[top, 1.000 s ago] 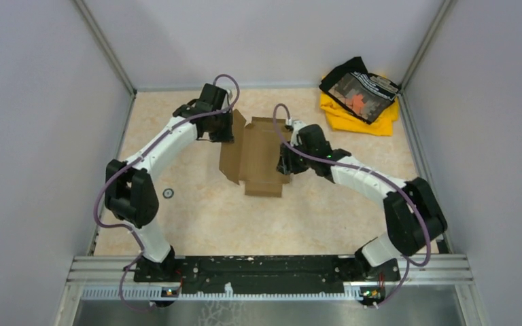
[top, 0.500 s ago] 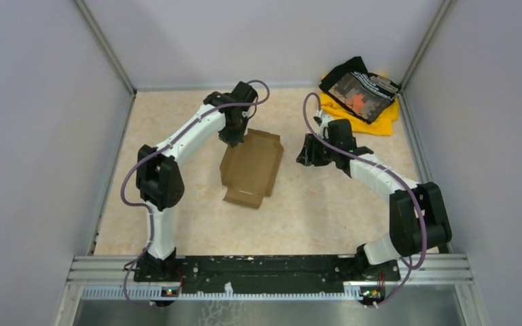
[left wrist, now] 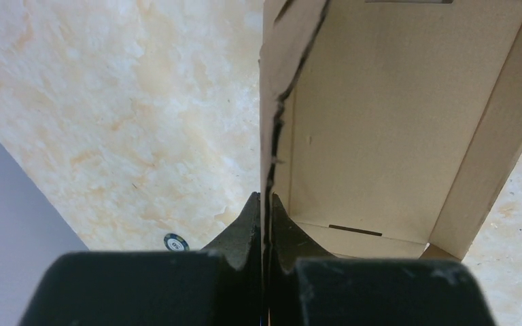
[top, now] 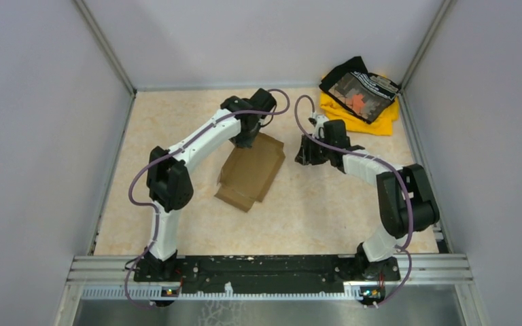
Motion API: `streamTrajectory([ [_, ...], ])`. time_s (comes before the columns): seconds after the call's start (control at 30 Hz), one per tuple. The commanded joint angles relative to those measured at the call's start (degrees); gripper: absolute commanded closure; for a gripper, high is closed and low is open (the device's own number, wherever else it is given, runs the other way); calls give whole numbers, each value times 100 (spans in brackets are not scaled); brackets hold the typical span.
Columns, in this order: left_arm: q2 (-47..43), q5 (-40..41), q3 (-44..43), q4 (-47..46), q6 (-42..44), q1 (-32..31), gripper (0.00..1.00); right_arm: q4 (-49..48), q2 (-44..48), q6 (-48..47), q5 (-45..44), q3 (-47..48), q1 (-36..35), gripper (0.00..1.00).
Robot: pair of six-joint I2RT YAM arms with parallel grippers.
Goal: Fold the paper box
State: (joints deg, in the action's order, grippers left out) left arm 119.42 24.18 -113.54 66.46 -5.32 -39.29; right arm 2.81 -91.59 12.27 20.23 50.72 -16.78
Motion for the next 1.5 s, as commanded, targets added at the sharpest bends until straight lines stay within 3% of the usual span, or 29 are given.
streamTrajectory([
  [0.0, -123, 227, -219, -93, 312, -134, 96, -1007, -159, -317, -72, 381, 15, 57],
  [0.27, -166, 360, -232, -300, 618, -291, 97, -1423, -733, -427, -32, 705, 15, 57],
  [0.87, -484, 2768, -207, -988, 1904, -1267, 94, -2615, -928, 349, 230, 27, 179, 57],
  [1.17, -606, 3524, 561, -1753, 2814, -1725, 93, -4890, -1274, 1693, 1393, -776, 897, 57],
  [1.47, -348, 3956, 846, -1815, 2793, -2210, 93, -6139, -2090, 2877, 2218, -357, 983, 59],
])
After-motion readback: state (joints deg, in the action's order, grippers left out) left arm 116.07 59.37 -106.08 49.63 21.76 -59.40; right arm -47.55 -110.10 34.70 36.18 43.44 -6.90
